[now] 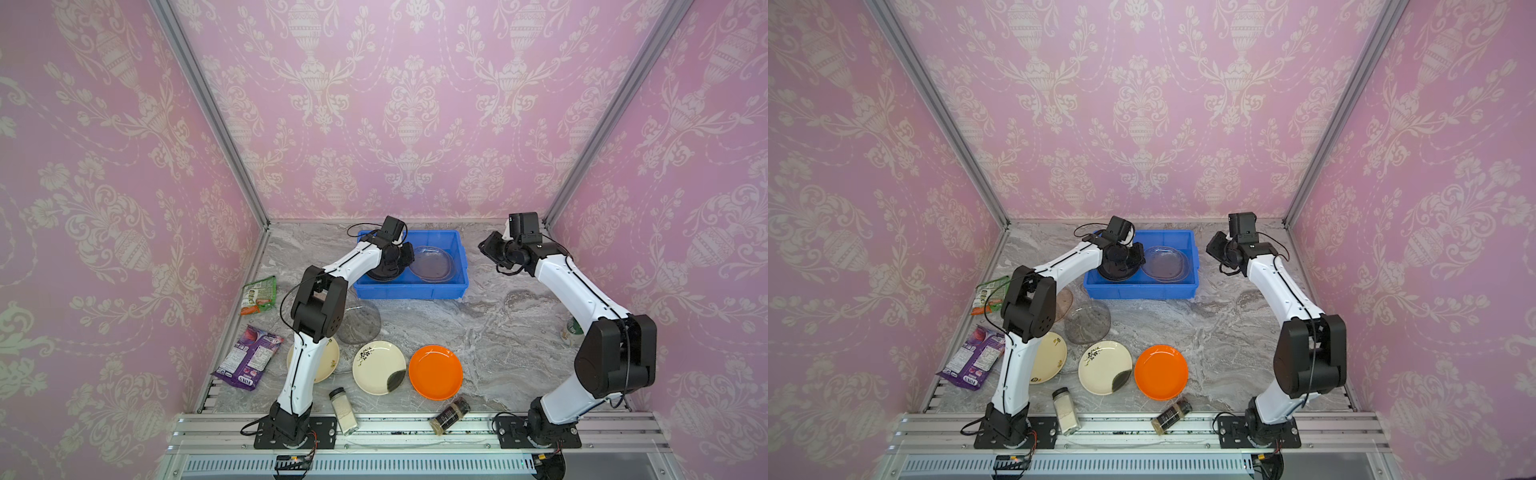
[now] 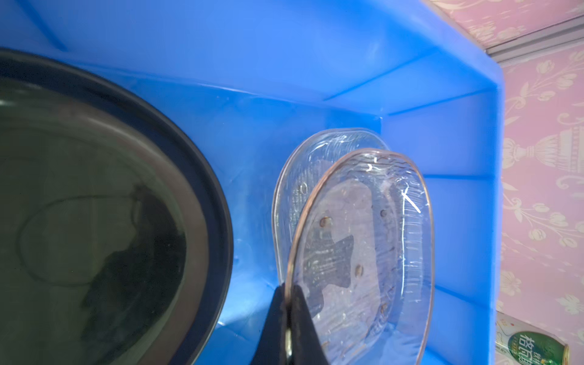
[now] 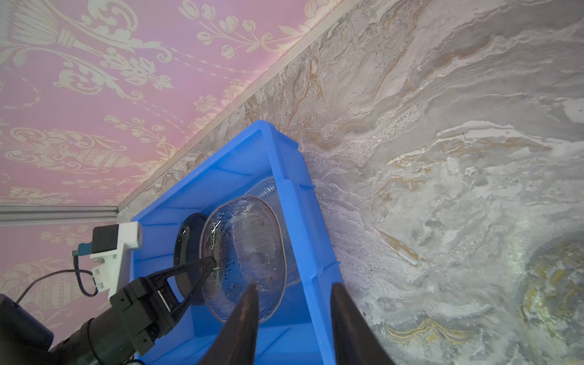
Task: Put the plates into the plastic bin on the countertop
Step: 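Lower the pinkish plate into the bin with left gripper while right gripper withdraws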
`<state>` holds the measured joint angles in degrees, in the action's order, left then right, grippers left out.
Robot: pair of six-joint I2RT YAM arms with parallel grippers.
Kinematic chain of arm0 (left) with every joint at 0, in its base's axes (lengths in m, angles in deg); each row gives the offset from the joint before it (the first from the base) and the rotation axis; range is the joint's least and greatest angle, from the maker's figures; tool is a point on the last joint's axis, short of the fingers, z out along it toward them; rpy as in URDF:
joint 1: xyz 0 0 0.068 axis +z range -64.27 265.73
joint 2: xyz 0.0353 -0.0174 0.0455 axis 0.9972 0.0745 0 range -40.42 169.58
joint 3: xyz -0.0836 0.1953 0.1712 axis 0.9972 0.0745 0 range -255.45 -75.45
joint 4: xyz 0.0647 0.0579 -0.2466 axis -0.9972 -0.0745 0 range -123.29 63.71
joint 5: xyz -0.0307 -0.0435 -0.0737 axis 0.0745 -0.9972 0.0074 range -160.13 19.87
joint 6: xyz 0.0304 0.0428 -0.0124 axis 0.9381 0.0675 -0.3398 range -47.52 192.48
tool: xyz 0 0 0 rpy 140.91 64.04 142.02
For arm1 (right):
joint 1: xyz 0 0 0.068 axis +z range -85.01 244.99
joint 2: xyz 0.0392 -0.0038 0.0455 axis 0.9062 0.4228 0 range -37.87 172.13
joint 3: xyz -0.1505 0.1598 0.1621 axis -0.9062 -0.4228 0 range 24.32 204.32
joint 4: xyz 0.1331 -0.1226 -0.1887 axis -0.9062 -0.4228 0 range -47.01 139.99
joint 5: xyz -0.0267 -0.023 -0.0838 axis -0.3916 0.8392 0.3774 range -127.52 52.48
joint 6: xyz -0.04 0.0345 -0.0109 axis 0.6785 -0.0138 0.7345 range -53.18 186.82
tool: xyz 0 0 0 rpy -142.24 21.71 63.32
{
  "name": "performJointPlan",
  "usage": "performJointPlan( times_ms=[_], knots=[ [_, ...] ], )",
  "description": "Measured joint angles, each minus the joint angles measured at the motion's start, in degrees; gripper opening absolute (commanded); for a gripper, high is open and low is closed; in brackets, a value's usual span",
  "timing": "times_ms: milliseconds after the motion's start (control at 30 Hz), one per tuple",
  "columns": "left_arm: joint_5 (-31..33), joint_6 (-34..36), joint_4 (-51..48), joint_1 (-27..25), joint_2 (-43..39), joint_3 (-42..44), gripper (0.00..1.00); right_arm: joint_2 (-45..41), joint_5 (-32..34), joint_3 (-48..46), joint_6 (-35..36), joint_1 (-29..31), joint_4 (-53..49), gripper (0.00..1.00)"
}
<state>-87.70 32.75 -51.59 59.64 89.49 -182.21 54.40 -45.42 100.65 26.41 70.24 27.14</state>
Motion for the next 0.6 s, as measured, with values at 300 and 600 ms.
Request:
performJointPlan(
  times_ms=[300, 600],
  knots=[
    [0.5, -2.4, 0.4, -0.7, 5.1, -5.0, 0.0, 0.0, -0.2, -0.9, -0.1, 0.0, 0.0, 0.39],
    [1.9, -2.5, -2.5, -2.1, 7.8, -12.5, 0.39, -0.1, -0.7, -1.7, -0.1, -0.8, 0.9, 0.39]
  ],
)
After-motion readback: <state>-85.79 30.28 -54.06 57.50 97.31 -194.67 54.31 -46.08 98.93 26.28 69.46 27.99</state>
